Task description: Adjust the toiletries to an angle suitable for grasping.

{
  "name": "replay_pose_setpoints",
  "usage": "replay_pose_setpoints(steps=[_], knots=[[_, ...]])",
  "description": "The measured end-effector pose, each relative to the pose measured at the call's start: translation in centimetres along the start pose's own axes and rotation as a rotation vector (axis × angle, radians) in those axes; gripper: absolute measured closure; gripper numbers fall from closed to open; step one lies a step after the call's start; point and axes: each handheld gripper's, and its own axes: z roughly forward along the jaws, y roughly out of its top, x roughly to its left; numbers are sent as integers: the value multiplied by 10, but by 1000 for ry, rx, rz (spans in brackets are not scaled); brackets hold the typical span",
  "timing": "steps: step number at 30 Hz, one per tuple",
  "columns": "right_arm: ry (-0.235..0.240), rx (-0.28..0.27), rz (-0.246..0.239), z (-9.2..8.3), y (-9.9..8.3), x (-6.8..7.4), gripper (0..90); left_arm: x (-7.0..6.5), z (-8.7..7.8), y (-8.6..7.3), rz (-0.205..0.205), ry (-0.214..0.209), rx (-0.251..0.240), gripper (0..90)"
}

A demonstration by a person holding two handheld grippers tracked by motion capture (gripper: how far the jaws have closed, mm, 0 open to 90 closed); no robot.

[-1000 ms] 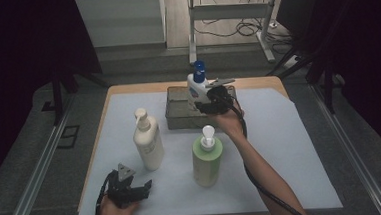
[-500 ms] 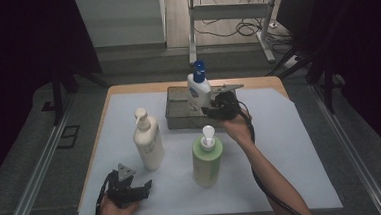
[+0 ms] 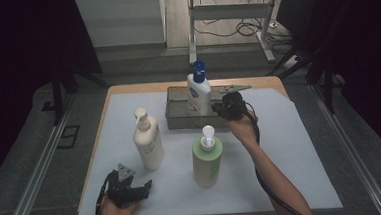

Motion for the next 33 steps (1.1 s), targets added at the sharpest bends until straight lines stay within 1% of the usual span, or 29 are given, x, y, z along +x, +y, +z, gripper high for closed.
replay_pose_setpoints(steps=[3,6,8,9,10,12,14,15,19,22,25,29,33], knots=[[-10,-2,1,3,1,-1,843,0,0,0,0,0,0,123],[-22,0,13,10,2,-3,892,0,0,0,0,-1,0,123],[-26,2,13,12,3,-3,892,0,0,0,0,-1,0,123],[-32,8,15,17,3,-2,893,0,0,0,0,-1,0,123],[-32,8,15,17,3,-2,893,0,0,0,0,-1,0,123],[-38,16,23,24,5,-2,893,0,0,0,0,-1,0,123],[-41,18,20,26,5,-2,894,0,0,0,0,-1,0,123],[-50,27,24,30,5,-3,893,0,0,0,0,-1,0,123],[-46,30,39,35,6,-4,893,0,0,0,0,-1,0,123],[-48,44,43,39,6,-5,893,0,0,0,0,-1,1,123],[-40,54,67,44,5,-6,894,0,0,0,0,-1,1,123],[-42,62,67,46,4,-5,893,0,0,0,0,-1,1,123],[-32,70,70,48,5,-3,893,0,0,0,0,-1,1,123]])
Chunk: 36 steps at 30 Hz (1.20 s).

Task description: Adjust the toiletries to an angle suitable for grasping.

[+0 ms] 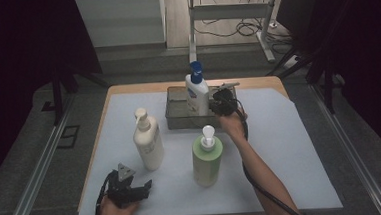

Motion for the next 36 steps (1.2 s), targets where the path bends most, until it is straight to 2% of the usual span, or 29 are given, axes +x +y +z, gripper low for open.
replay_pose_setpoints(steps=[8,13,27,36], knots=[[0,4,-8,2,1,4,893,0,0,0,0,0,0,123],[-8,25,-38,5,1,5,892,0,0,0,0,0,0,123],[-9,35,-26,10,3,11,893,0,0,0,0,0,1,123],[-1,40,-42,14,3,17,893,0,0,0,0,0,1,123]])
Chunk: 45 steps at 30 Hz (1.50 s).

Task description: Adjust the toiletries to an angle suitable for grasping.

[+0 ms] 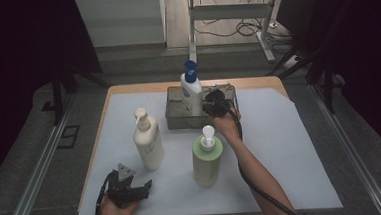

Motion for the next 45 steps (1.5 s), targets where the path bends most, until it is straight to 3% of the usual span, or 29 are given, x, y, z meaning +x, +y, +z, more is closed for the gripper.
replay_pose_setpoints(steps=[13,45], knots=[[26,0,-15,7,4,14,894,0,0,0,-1,-1,-1,123],[56,17,-17,15,13,21,893,0,0,0,-1,-1,0,123]])
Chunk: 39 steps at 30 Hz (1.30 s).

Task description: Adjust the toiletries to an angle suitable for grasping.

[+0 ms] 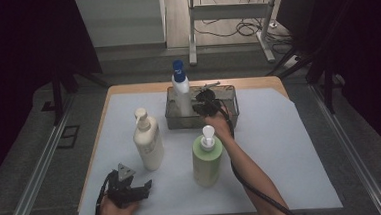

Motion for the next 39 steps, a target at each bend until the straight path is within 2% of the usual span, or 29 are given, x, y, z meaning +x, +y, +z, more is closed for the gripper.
replay_pose_setpoints(steps=[2,6,18,36,39], knots=[[0,-3,13,1,1,3,893,0,0,0,0,0,0,123],[10,9,-12,3,1,4,893,0,0,0,0,0,0,123],[18,16,-21,6,3,10,893,0,0,0,0,0,0,123],[67,12,-42,14,5,23,888,0,0,0,0,0,0,123],[52,10,-48,15,7,23,888,0,0,0,0,0,0,123]])
